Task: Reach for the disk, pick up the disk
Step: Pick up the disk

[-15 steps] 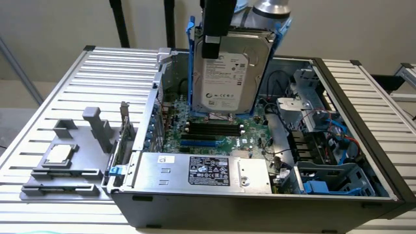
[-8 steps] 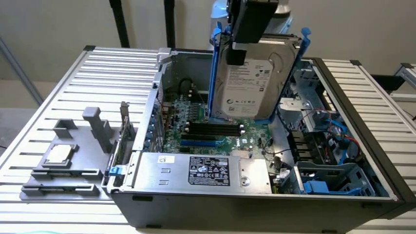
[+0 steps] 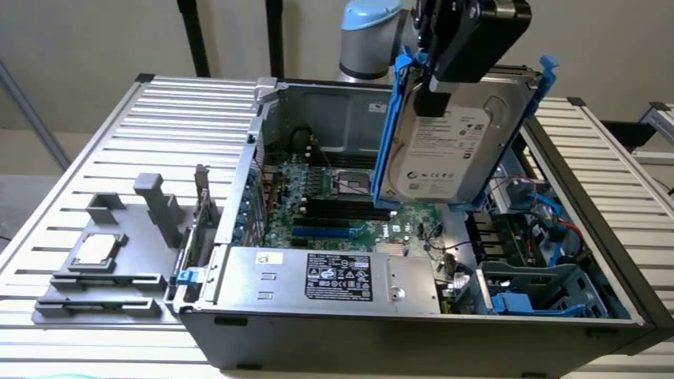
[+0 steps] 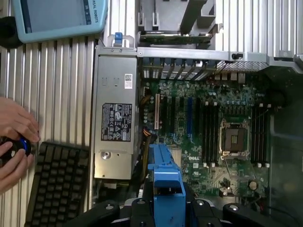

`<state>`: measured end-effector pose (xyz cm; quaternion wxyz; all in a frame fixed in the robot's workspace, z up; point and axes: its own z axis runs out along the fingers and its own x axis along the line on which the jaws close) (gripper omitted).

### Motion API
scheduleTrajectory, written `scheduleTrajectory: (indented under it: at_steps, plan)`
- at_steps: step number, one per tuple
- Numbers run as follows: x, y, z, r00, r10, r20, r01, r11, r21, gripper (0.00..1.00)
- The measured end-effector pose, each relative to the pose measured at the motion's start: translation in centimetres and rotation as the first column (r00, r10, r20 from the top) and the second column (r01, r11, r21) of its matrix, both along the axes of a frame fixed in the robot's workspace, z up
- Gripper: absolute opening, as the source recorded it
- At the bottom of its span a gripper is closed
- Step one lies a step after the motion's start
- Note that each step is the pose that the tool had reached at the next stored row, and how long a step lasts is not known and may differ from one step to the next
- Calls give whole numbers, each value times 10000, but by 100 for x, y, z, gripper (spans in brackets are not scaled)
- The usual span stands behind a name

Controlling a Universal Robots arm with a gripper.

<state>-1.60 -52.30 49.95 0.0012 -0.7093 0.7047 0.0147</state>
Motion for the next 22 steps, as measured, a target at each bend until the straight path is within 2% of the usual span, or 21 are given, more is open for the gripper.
scheduleTrajectory:
  at_steps: [14, 22]
  plan:
    - [638, -199, 14, 10000, 1, -8, -1, 10000, -1, 33]
    - [989, -340, 62, 10000, 1, -62, -1, 10000, -1, 33]
